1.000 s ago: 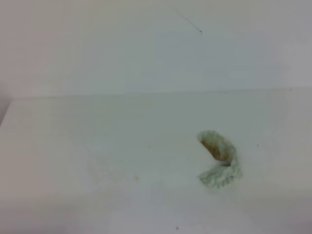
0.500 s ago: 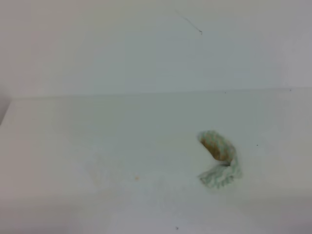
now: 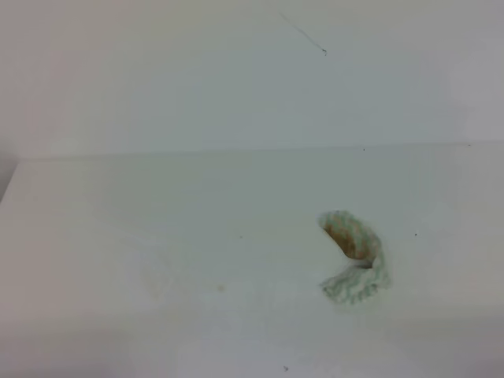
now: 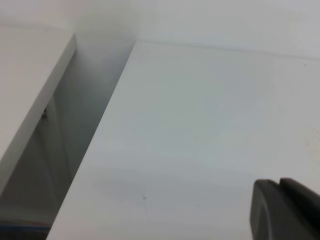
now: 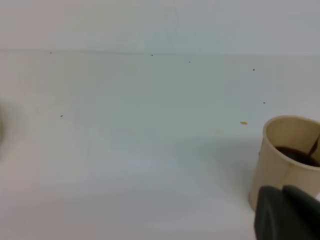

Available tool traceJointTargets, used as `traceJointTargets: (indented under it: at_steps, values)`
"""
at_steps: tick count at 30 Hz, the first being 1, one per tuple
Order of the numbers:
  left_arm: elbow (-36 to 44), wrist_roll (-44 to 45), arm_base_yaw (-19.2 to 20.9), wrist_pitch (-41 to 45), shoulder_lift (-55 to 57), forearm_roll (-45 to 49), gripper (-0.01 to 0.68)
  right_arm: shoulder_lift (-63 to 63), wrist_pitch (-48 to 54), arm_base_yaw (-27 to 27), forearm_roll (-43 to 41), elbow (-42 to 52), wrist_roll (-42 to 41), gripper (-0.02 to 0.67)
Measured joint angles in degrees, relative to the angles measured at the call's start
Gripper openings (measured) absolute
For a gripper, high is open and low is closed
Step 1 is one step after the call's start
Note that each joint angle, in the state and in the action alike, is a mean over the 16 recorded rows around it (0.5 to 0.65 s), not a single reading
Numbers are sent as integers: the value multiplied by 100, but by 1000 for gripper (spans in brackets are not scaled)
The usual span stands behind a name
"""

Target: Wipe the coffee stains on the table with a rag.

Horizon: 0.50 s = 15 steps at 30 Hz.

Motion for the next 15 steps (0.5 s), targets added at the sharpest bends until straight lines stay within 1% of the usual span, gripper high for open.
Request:
traceJointTargets:
  at_steps: [15]
  values:
    - [0, 0, 0, 0, 0, 0, -3, 9, 3, 0, 2, -10, 1, 1]
